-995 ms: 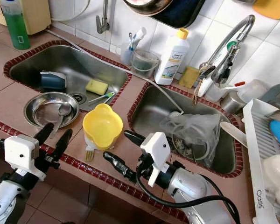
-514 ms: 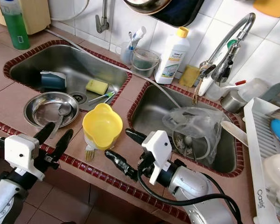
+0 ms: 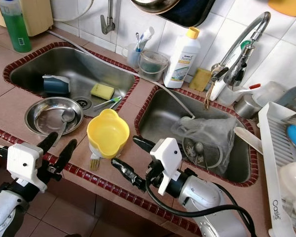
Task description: Kitchen organization
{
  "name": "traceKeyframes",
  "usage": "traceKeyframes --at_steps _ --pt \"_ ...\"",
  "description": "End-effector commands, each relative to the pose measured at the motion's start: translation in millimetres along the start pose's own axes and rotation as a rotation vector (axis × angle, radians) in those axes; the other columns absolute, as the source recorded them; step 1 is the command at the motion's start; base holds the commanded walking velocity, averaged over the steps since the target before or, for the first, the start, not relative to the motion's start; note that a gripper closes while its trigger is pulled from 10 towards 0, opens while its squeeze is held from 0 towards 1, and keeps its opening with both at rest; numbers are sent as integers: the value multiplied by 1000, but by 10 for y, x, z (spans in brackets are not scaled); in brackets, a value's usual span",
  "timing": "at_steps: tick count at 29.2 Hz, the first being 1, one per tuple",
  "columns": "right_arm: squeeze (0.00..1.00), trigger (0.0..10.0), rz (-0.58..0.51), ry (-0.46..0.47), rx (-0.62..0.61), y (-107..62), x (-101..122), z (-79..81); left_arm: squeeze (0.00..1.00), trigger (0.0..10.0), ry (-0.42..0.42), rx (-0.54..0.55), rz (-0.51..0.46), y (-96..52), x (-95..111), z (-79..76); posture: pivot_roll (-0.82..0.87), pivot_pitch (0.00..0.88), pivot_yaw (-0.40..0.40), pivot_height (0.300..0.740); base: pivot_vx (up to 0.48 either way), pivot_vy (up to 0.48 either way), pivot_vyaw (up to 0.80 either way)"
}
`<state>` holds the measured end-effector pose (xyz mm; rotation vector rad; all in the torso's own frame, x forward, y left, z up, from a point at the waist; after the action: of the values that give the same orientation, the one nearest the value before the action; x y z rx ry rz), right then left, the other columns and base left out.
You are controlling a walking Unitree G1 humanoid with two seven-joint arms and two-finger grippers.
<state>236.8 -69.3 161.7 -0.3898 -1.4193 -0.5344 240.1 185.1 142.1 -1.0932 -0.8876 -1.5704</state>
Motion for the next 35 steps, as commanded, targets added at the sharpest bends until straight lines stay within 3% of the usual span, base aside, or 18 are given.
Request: traceKeyframes --at_steps 1,9,35 --pt "0 10000 -5 -12 -17 -39 46 -39 0 10000 5 6 20 2 -30 -6 163 116 -196 740 0 0 0" --pt "0 10000 -2 -11 -14 -46 45 -38 0 10000 46 45 43 10 -85 63 158 111 -201 740 0 0 0" --pt "0 10000 4 -12 -24 -87 34 -14 0 10000 47 -23 45 85 -117 -88 138 99 -188 740 0 0 0"
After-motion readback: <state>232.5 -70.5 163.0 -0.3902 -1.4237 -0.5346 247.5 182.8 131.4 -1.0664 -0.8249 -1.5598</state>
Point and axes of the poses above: a point about 5 cm out from each wrist's last joint towards the gripper, its own y axis pointing out of the wrist towards the gripper, its own x axis along the axis of the wrist's last joint, z = x × y, the point moved 3 cm from there along y, pointing out of the wrist towards the gripper, and after that the axes turned 7 degrees about y, right-handed, at the moved point
